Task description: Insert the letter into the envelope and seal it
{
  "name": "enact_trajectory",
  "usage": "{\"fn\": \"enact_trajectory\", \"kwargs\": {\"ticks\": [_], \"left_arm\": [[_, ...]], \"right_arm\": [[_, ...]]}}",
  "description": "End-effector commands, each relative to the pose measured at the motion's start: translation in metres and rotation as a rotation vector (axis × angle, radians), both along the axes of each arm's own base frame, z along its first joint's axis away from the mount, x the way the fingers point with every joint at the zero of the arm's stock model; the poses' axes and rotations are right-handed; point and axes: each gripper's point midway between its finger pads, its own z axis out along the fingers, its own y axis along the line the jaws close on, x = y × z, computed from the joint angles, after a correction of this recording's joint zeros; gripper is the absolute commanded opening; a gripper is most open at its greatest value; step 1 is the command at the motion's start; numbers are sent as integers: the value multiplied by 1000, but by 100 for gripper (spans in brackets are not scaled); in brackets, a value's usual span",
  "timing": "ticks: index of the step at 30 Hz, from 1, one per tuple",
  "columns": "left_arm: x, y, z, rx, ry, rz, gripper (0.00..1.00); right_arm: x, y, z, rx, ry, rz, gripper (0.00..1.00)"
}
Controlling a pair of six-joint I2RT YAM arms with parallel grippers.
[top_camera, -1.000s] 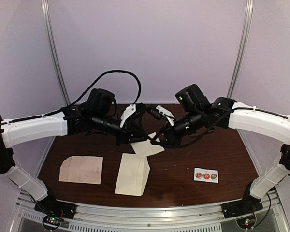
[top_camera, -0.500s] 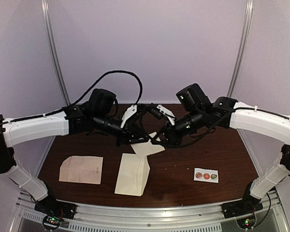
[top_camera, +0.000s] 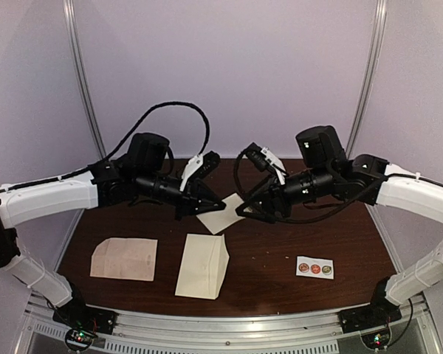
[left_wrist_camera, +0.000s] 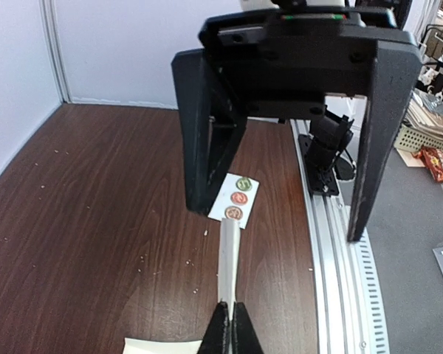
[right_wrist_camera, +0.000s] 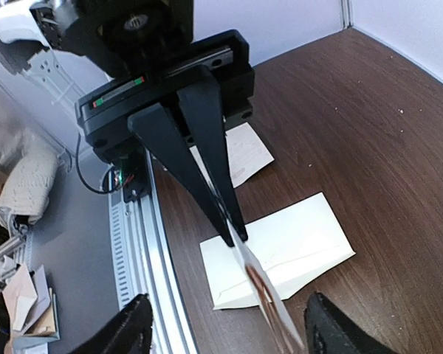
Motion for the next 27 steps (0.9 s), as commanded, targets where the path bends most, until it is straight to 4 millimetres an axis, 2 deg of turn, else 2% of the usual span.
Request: {"fn": "enact_trajectory", "kwargs": {"ticks": [1,3,4,6,9,11,14,20,27], "left_arm": [[8,5,66,-193,-70,103,0],[13,8,83,-256,-61,155,0],[15,10,90,-294,-45,185,0],[22,17,103,-390,-6,264,0],[25,31,118,-562,66,343,0],[26,43,126,-664,101,389,0],[22,51,129,-751,166,404,0],[12,47,125,-798,253,383,0],[4,50,120,-850,317,356,0]], "right_arm": [[3,-16,49,233,-91,-116,80],[3,-23,63,348,-102,-168,86],[4,-29,76,440,-97,-204,88],[9,-36,83,572,-81,-264,89],[6,-41,95,743,-70,-272,91],[9,-37,95,774,-48,-279,91],[14,-26,98,775,-39,-274,90],[17,-6,96,791,23,-232,80],[3,14,100,803,55,-141,72]]}}
